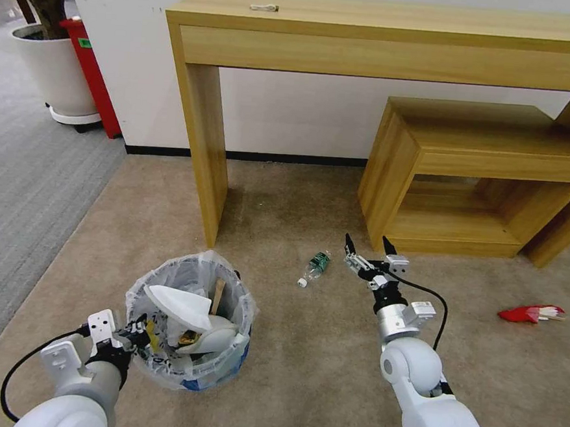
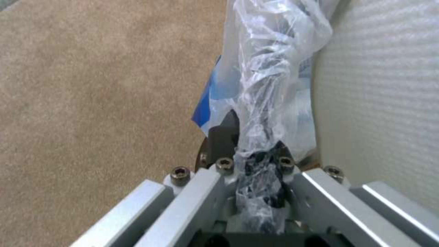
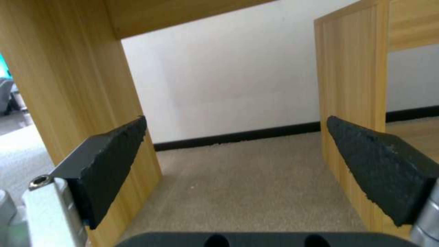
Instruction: Pick up the trash bin and place the garbage on the floor into it.
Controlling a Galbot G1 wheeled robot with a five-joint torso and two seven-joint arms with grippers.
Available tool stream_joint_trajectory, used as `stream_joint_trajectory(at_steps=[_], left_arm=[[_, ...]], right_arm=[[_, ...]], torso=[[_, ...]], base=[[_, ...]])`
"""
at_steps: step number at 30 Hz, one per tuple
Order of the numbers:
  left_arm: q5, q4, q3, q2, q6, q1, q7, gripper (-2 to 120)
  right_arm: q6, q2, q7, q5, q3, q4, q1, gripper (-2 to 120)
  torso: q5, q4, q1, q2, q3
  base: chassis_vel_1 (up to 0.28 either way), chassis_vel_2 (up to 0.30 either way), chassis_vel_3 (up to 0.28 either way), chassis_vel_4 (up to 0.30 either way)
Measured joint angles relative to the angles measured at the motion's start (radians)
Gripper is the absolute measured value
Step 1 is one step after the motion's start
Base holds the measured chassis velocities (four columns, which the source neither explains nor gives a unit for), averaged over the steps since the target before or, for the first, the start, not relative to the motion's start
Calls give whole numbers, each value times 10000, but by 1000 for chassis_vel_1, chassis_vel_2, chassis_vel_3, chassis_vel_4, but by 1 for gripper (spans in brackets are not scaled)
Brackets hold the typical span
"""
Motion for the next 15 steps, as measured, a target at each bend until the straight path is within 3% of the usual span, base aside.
stream_joint_trajectory(at_steps=[15], left_arm=[[170,-31,53,-66,-10,12,96,1]], right_arm=[[339,-50,-22,88,58,-246,-64,100]], torso=[[1,-1,0,0,0]], base=[[0,0,0,0]])
